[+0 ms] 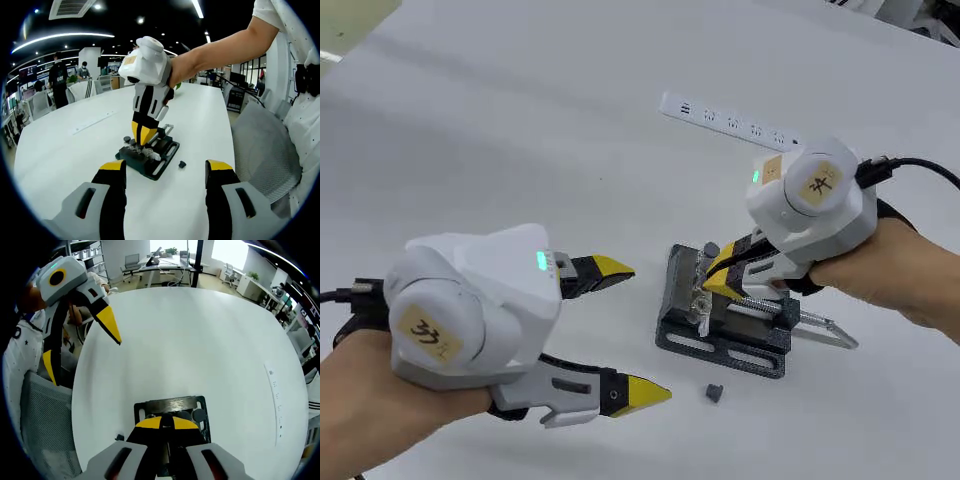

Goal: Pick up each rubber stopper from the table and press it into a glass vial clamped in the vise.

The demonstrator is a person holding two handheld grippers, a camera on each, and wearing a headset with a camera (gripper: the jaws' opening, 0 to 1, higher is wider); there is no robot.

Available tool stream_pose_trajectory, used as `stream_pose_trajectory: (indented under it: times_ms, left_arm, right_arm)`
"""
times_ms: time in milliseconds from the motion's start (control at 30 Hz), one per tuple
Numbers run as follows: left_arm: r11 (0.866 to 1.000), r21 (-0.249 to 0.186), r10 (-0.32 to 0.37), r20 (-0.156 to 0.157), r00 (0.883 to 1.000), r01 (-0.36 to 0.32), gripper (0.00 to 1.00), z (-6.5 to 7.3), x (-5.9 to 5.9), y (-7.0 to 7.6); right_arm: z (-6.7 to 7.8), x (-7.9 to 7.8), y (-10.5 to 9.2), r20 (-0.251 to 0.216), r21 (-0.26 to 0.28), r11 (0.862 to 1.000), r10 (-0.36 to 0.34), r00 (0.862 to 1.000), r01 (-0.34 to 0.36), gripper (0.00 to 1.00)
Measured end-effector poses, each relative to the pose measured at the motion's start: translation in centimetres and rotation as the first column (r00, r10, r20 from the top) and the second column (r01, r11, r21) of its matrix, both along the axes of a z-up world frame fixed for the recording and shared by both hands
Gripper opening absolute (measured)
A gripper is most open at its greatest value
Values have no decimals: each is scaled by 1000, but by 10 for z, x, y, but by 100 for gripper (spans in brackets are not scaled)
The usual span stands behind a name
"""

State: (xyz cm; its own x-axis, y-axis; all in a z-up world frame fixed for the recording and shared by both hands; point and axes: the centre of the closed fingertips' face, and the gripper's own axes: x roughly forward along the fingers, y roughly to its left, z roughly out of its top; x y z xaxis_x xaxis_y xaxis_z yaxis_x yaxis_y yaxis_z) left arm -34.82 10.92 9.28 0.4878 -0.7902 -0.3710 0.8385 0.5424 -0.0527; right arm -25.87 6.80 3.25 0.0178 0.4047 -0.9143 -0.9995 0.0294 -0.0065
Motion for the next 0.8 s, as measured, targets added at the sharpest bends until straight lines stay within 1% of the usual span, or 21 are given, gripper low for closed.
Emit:
stream_pose_trajectory:
  times_ms: [267, 600, 800]
  left_arm:
    - [1000, 2, -1, 3, 1000, 1, 62, 2, 0, 0]
    - [1000, 16, -15, 7, 1000, 15, 62, 6, -1, -2]
    - [999, 30, -29, 9, 1000, 29, 62, 5, -1, -4]
  right_arm:
    - [8, -1, -7, 12, 21, 1000, -23, 1000, 23, 4]
    - [17, -3, -15, 32, 53, 997, -52, 998, 50, 5]
    - [26, -3, -18, 50, 91, 993, -82, 995, 77, 9]
